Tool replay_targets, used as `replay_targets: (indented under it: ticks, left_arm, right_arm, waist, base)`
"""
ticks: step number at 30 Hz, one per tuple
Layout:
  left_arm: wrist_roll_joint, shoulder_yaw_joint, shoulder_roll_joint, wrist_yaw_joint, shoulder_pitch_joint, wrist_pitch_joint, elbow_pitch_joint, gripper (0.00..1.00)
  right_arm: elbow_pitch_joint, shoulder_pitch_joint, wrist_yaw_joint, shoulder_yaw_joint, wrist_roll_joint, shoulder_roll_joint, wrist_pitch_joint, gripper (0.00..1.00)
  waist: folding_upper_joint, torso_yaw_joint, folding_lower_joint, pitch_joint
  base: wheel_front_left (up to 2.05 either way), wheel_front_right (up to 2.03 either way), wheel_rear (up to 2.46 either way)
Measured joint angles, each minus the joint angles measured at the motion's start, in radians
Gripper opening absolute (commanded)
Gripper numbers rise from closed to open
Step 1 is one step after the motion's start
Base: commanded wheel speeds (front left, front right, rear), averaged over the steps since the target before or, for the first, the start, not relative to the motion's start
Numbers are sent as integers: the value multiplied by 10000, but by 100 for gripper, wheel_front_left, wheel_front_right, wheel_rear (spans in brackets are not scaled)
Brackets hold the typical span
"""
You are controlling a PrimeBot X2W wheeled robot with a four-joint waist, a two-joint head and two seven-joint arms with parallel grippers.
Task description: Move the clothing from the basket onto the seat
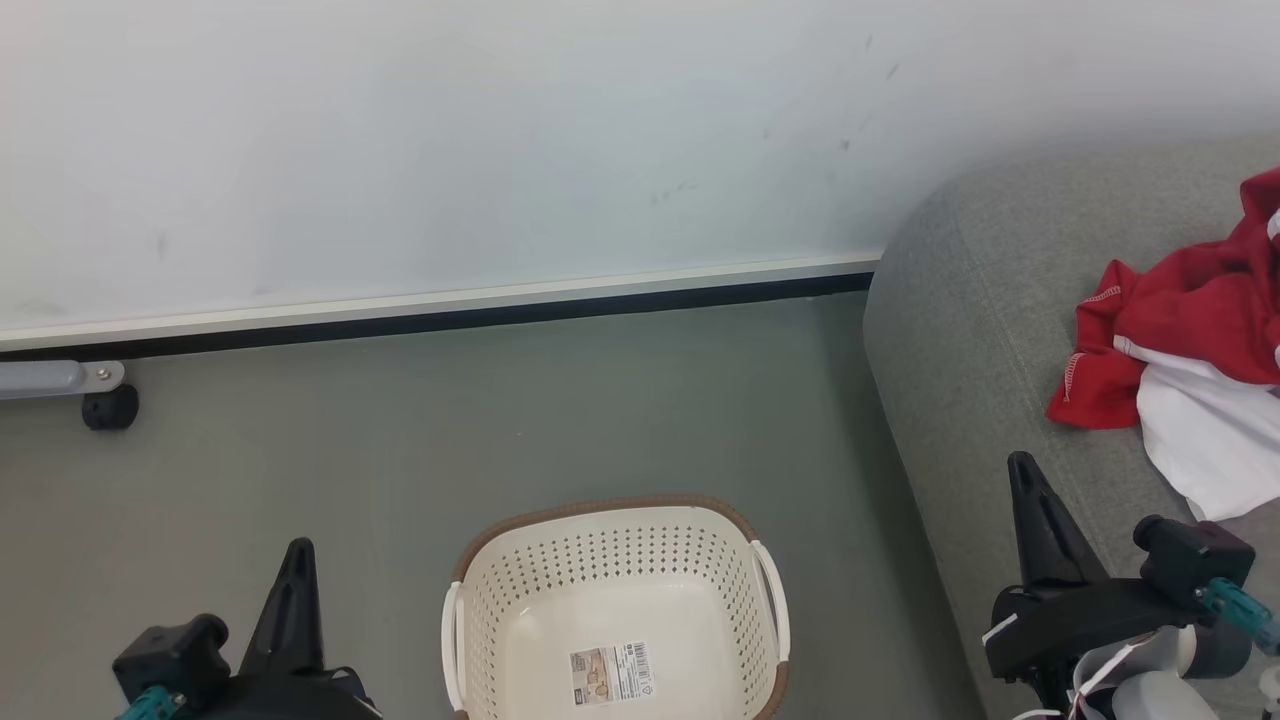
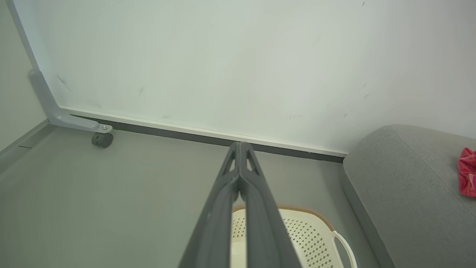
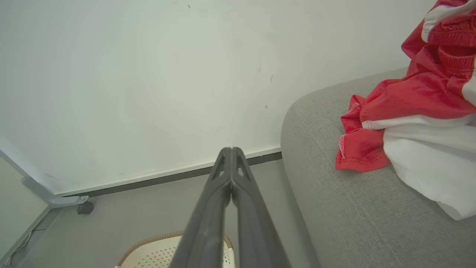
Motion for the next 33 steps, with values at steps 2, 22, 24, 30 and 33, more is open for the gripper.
replay_targets:
  ticks: [2, 22, 24, 30, 33]
  left_arm:
    - [-205, 71, -38, -27, -3, 54, 29, 0]
    - [-2667, 548, -301, -531, -54, 658, 364, 0]
    - [-3032, 600, -337, -533, -65, 725, 393, 0]
    - [-3756, 771, -426, -708, -184, 886, 477, 0]
    - [-4149, 836, -453, -794, -202, 961, 545, 0]
  right_arm:
    - [13, 1, 21, -81, 330, 33, 88, 0]
    - [257, 41, 355, -871, 2895, 343, 698, 0]
    - [286, 47, 372, -951, 3135, 384, 725, 0]
    - [343, 76, 460, -1198, 3916, 466, 892, 0]
    - [376, 82, 535, -1317, 4330, 529, 1001, 0]
  waist:
    - [0, 9, 0, -19]
    - [0, 95, 0, -188]
    - [0, 104, 0, -206]
    - [0, 131, 0, -259]
    - [0, 144, 0, -286]
  base:
    - [0, 0, 0]
    - [0, 0, 0]
    - [0, 0, 0]
    - [0, 0, 0]
    - [0, 0, 0]
